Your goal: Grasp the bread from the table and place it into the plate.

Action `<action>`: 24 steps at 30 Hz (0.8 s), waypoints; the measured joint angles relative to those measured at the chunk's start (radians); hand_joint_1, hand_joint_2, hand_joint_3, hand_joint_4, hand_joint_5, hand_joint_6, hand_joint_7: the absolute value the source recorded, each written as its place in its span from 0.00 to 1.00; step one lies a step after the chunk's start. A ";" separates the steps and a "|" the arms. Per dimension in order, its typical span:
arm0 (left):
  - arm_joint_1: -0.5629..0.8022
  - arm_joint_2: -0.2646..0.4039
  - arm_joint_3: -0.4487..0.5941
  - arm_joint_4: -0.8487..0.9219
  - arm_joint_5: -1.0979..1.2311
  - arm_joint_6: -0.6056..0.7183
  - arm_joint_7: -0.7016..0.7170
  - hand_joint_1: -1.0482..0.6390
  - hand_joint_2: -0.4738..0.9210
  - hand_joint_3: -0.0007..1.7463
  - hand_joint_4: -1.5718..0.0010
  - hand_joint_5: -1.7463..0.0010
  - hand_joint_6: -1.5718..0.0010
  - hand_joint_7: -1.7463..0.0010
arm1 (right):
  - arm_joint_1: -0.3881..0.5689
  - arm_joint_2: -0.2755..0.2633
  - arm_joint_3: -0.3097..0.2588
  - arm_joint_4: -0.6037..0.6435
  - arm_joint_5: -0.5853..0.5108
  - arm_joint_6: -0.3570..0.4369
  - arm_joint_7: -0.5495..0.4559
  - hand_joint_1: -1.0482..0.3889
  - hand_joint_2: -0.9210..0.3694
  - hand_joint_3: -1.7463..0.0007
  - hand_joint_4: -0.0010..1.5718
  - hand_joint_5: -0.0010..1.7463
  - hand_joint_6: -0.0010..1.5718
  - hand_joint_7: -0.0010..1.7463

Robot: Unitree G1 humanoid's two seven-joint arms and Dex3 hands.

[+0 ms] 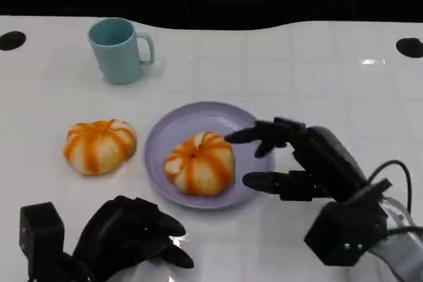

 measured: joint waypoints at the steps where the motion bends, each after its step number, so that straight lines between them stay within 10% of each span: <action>1: 0.000 0.000 0.000 0.000 0.000 0.000 0.000 0.00 0.86 0.00 0.00 0.89 0.00 1.00 | 0.017 0.003 -0.009 -0.006 0.037 -0.005 0.027 0.37 0.00 0.86 0.43 0.99 0.34 0.82; 6: -0.001 -0.001 -0.002 0.002 0.001 -0.002 0.000 0.00 0.86 0.00 0.00 0.89 0.00 0.99 | 0.112 0.014 -0.048 -0.088 0.222 0.012 0.187 0.39 0.00 0.86 0.45 1.00 0.30 0.99; 24: 0.000 -0.008 -0.007 0.003 0.001 -0.007 0.000 0.00 0.86 0.00 0.00 0.89 0.00 1.00 | 0.508 -0.003 -0.162 -0.574 0.551 0.414 0.492 0.37 0.00 0.88 0.47 1.00 0.35 1.00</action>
